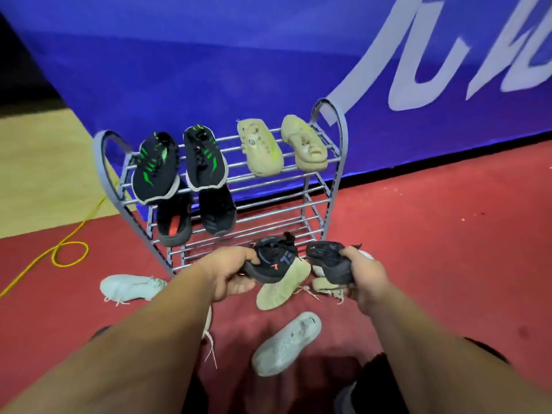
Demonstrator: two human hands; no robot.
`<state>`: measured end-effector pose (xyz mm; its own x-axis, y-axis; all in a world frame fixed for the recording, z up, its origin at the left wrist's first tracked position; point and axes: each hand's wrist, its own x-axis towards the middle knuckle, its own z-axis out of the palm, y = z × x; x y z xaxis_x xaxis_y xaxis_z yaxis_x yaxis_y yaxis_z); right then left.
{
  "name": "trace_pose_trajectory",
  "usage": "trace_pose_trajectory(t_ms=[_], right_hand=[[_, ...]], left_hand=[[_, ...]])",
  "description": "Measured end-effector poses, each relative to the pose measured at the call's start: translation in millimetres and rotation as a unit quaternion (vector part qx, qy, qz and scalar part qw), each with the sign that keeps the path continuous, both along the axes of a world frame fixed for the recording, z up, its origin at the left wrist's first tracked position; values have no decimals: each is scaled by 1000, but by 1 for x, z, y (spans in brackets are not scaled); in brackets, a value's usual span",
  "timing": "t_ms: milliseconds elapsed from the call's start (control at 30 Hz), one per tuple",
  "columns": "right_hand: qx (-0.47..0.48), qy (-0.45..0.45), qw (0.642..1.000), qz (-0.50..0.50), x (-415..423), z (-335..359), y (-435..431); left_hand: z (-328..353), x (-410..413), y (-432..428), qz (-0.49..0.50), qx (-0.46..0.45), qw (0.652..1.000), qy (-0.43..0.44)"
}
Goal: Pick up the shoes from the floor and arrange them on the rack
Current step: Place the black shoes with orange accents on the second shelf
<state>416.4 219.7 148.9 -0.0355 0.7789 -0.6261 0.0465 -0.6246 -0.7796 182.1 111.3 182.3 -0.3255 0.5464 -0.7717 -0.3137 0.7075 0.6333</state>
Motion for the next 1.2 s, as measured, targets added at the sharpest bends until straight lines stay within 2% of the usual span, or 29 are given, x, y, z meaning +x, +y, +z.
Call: trace_pose_trajectory(t_ms=[133,300,633,767,867,933,1067,1200], right_hand=[[22,78,997,-6,14,37,-1],[13,170,985,5,4,40,0],[70,155,985,4,-54,5,79],[70,156,985,17,-77,-17,116],[47,171,984,5,-90,-38,134],[26,181,983,-9,-97,-51,143],[-6,183,983,-33,-101,-67,150],[-4,213,976,-37,-106,-74,157]], left_hand=[[37,18,-6,60,76,995,-36],[48,29,7,135,147,975,-92],[-1,1,70,217,177,947,-154],[-20,-17,107,236,196,936,-173],[-37,-27,130,243,223,918,-222],[-53,-32,135,218,201,924,-242],[-91,-30,131,157,92,964,-192],[-101,-27,137,189,103,958,-187]])
